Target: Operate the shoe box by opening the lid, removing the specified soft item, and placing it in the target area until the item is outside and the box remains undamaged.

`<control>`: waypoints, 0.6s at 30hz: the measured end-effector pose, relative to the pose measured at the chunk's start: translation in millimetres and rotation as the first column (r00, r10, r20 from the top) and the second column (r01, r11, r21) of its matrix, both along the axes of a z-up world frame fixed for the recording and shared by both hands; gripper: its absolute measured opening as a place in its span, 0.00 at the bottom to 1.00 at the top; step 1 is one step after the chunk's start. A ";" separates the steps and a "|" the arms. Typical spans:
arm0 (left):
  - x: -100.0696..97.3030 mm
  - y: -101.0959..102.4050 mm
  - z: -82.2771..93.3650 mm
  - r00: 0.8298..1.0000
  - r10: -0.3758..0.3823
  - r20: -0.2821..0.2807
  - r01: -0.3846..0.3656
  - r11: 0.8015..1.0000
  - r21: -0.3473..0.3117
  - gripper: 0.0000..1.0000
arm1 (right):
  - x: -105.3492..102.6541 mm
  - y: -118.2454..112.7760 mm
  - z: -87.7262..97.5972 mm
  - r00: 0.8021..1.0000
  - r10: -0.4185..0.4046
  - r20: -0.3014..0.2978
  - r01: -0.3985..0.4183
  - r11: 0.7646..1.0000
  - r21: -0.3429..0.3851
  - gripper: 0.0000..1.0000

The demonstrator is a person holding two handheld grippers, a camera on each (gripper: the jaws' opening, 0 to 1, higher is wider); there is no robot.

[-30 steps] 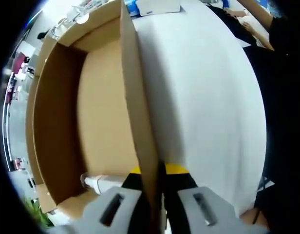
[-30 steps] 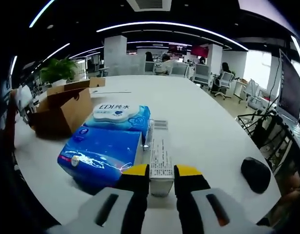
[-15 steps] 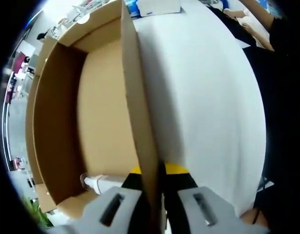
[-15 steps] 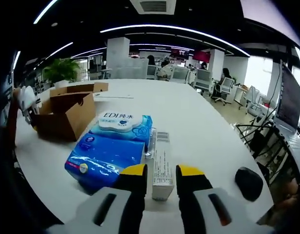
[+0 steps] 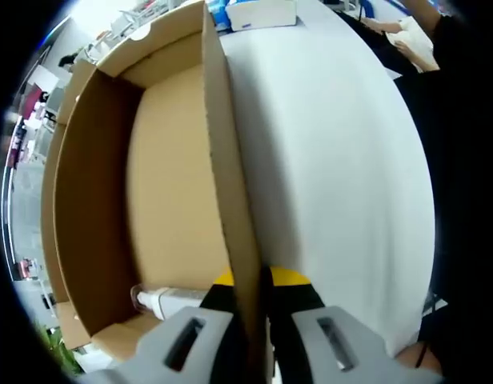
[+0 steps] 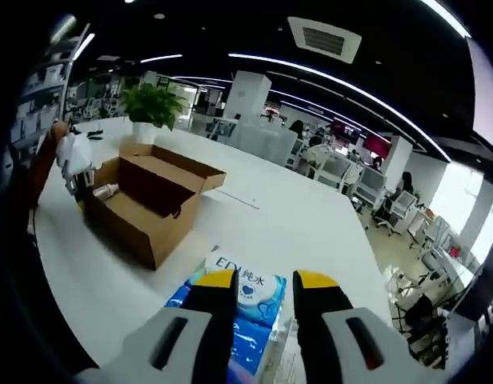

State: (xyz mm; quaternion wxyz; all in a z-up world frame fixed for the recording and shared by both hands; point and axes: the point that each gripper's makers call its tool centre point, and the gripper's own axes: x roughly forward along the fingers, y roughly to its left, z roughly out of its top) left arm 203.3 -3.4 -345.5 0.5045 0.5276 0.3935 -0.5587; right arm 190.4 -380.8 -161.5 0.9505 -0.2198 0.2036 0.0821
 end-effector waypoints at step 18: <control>0.7 -4.6 -1.1 1.000 -0.022 0.002 0.022 1.000 -0.002 0.04 | 81.0 177.6 -39.3 0.736 0.642 -0.212 -0.675 0.680 -0.285 0.33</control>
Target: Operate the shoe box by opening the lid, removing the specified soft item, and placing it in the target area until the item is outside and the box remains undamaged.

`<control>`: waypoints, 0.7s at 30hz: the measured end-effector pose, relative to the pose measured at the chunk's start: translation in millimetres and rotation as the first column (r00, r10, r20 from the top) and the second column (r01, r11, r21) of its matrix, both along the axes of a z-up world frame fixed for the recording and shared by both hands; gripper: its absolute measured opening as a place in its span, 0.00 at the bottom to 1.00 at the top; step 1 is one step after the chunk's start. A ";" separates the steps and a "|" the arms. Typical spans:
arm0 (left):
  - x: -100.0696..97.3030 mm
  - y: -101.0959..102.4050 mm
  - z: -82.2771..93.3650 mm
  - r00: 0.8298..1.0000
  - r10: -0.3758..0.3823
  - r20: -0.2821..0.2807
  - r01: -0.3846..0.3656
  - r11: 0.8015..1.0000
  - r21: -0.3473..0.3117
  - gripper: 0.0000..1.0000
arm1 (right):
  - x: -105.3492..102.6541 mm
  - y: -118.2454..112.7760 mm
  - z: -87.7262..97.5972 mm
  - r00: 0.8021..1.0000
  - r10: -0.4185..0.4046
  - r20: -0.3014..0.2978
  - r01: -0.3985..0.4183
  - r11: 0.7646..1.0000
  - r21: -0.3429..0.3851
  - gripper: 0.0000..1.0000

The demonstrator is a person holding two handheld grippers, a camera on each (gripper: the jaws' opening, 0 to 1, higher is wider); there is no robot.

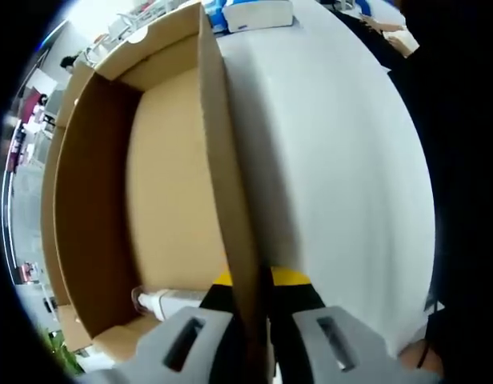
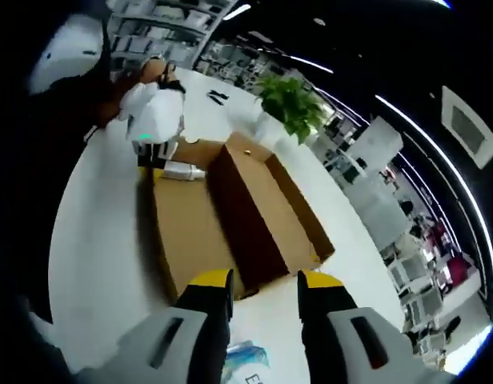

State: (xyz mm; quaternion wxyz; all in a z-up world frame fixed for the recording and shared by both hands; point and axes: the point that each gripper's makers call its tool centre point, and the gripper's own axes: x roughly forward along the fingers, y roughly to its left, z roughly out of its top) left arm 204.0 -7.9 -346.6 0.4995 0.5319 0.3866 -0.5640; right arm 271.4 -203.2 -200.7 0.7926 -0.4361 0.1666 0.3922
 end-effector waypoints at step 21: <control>2.0 3.4 2.7 1.000 -0.018 0.000 0.018 1.000 0.003 0.04 | 52.3 164.4 -69.5 0.857 0.496 -0.139 -0.512 0.850 -0.126 0.39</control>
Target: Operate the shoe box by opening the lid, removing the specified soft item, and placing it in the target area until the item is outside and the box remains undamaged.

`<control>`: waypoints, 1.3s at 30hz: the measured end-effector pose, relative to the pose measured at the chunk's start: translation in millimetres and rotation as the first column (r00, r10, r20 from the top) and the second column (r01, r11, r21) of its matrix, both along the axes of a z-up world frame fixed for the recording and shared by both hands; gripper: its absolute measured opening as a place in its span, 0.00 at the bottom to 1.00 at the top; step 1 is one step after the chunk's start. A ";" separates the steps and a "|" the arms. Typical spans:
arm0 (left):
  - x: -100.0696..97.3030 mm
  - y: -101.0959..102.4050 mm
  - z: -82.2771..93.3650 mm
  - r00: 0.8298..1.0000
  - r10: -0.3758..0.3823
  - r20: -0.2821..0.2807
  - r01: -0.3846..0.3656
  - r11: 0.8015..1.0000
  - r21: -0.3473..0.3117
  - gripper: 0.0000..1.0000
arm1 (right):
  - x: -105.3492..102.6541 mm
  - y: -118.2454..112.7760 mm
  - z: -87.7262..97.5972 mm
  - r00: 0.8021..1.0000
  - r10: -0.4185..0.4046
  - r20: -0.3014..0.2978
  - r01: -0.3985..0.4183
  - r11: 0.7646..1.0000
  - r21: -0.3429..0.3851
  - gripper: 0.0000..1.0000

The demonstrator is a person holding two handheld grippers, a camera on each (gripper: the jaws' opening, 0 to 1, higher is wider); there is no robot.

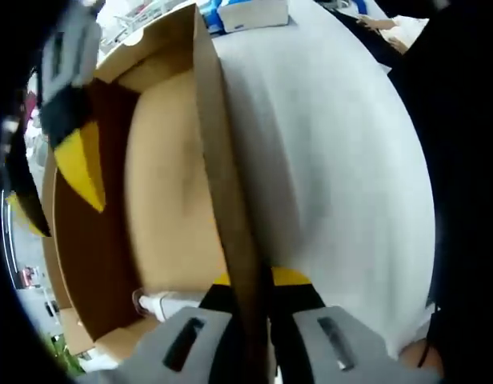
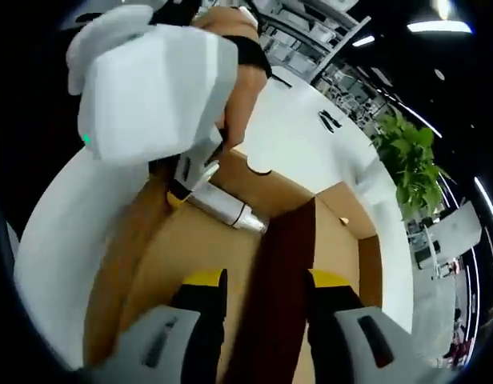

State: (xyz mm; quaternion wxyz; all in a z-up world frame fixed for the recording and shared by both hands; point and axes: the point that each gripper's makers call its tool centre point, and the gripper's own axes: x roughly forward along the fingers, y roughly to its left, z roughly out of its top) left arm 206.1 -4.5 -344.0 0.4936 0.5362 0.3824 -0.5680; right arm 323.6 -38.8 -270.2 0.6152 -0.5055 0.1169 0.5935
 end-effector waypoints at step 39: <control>2.0 1.5 0.3 1.000 -0.011 0.016 0.011 1.000 0.012 0.04 | -15.7 64.3 -48.7 0.956 0.258 -0.139 -0.280 0.943 -0.179 0.27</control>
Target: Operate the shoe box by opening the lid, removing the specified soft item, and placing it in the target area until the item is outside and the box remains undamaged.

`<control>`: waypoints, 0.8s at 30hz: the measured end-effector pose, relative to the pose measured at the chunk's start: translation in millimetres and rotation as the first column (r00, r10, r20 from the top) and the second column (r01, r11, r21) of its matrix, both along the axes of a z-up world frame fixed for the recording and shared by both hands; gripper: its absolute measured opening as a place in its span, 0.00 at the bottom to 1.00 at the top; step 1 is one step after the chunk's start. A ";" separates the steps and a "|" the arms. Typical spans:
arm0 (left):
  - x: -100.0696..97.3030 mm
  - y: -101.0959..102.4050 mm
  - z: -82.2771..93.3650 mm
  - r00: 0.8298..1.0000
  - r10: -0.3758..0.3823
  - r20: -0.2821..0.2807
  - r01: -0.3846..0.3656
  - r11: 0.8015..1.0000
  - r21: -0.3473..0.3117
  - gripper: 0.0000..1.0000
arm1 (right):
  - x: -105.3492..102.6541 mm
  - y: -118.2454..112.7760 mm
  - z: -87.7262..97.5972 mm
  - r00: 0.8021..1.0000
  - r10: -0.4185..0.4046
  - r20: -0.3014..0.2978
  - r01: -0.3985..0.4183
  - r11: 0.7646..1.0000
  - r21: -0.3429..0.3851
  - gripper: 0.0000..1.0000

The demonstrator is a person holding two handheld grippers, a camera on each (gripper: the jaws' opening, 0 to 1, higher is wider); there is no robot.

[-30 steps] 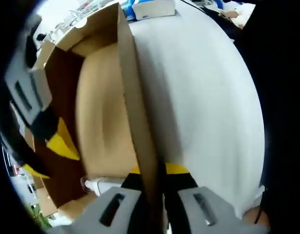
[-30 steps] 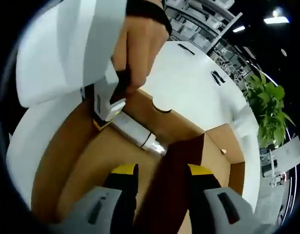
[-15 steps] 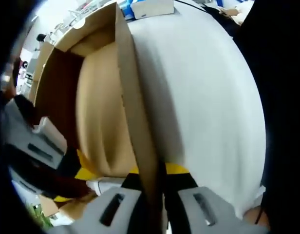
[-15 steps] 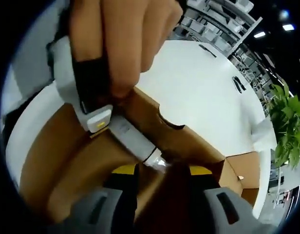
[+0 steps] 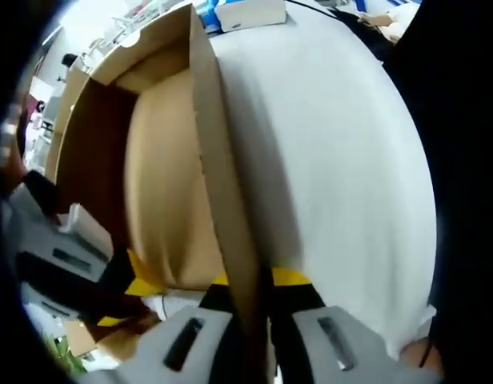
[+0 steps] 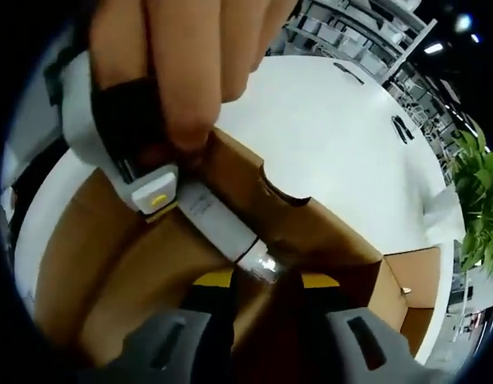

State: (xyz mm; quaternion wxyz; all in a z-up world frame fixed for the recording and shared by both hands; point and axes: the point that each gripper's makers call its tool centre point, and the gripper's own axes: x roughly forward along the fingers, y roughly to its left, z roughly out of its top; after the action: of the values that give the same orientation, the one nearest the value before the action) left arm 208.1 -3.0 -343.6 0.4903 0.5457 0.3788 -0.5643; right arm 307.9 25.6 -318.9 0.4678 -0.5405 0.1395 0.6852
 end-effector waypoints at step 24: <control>0.5 -0.3 -0.1 1.000 -0.005 0.015 0.005 1.000 0.008 0.05 | -4.3 -2.1 -7.7 0.993 0.118 0.001 -0.116 0.984 -0.136 0.26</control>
State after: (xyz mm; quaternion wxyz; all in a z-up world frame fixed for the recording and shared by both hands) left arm 208.6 -3.3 -343.7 0.4896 0.5528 0.3757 -0.5600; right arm 303.6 23.4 -326.6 0.3897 -0.5815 0.1515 0.6979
